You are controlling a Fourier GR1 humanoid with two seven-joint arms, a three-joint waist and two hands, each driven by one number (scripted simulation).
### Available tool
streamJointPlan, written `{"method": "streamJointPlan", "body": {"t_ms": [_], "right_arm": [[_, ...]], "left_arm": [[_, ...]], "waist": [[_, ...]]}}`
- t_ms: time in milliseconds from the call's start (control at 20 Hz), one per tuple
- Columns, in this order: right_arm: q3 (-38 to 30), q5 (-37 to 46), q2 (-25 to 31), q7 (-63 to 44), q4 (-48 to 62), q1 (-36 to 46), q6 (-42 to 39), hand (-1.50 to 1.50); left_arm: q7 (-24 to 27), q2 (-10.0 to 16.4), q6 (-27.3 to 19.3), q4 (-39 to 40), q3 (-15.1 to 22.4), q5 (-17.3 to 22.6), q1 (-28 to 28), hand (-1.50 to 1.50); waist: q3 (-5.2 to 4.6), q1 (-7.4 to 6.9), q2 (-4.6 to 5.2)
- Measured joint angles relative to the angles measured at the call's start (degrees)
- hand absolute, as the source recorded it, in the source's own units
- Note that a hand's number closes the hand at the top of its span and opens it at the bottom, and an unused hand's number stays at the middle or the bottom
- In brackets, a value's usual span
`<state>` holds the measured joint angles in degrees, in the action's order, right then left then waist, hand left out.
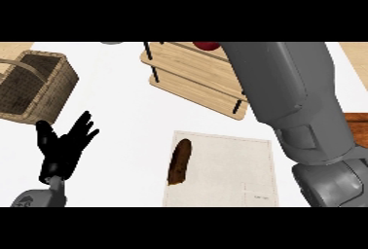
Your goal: Pick the pear from the placemat and place it in the tiered shelf
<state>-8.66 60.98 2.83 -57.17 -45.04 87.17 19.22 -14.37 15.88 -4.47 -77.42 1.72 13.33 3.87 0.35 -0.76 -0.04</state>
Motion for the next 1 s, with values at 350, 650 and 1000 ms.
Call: {"method": "streamJointPlan", "body": {"t_ms": [350,650,1000], "right_arm": [[-4.4,-2.2,-1.1,1.3,-5.2,-1.2,8.9,-1.50],[-5.7,2.4,1.2,-0.9,-10.0,-1.7,12.5,-1.50],[-8.8,9.5,5.3,-4.2,-20.4,-5.3,11.1,-1.50]], "left_arm": [[-0.4,-0.3,0.1,-1.0,-0.3,0.1,-0.5,0.00],[-0.1,-0.7,0.0,-1.3,-0.4,-0.3,-1.4,0.00],[1.0,-1.0,-0.2,-2.2,-1.1,-0.3,-3.3,0.00]], "waist": [[-0.11,0.03,-0.01],[-0.10,0.70,-0.30],[-0.09,1.99,-0.84]]}}
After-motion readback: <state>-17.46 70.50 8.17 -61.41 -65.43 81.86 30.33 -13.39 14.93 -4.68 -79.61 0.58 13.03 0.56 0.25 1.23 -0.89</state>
